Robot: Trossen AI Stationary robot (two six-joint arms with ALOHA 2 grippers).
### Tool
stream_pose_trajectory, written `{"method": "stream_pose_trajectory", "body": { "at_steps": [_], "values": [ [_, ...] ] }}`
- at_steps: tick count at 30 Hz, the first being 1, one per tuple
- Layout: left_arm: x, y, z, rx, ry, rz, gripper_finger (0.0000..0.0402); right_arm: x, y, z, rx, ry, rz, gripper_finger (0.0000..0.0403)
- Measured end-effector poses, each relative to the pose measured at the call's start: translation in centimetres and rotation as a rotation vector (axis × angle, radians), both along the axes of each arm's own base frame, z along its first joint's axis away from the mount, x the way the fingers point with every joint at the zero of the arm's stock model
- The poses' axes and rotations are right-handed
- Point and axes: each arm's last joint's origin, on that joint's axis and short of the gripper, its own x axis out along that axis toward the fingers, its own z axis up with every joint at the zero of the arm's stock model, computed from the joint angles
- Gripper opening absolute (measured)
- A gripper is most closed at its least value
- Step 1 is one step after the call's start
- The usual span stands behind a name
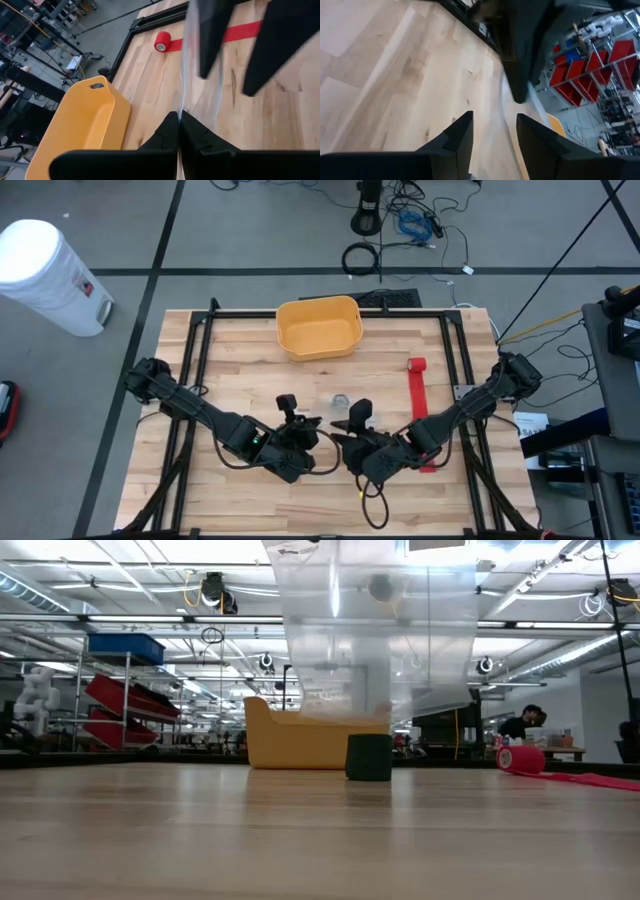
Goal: Roll bandage
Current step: Open the transparent zip bag
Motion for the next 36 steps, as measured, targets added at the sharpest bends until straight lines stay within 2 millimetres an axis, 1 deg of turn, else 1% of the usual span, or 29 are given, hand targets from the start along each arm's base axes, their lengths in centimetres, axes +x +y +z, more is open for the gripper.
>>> {"method": "stream_pose_trajectory", "body": {
  "at_steps": [6, 10, 16, 19, 25, 31, 36],
  "values": [
    [-0.1, -0.3, 0.0, -0.007, 0.003, -0.016, 0.0002, 0.2, -0.9, -0.3, 0.022, 0.027, -0.033, 0.0129],
    [-0.2, -0.5, 0.0, -0.007, 0.002, -0.021, 0.0002, 0.0, -1.2, -0.6, 0.029, 0.056, -0.054, 0.0114],
    [-0.2, -0.4, 0.1, 0.043, -0.026, 0.026, 0.0002, 0.0, -0.8, -0.9, 0.136, 0.119, 0.05, 0.0082],
    [-0.3, -0.2, 0.3, 0.089, -0.051, 0.07, 0.0002, 0.0, -0.8, -1.0, 0.193, 0.142, 0.09, 0.0072],
    [-0.6, -0.4, 0.6, 0.183, -0.11, 0.149, 0.0002, 0.0, -0.5, -1.1, 0.261, 0.178, 0.163, 0.0069],
    [-1.0, -0.9, 0.8, 0.25, -0.152, 0.197, 0.0002, 0.1, -0.4, -1.1, 0.282, 0.189, 0.186, 0.0069],
    [-1.3, -1.2, 0.9, 0.248, -0.201, 0.231, 0.0002, 0.1, -0.3, -1.0, 0.257, 0.171, 0.191, 0.0069]
  ]
}}
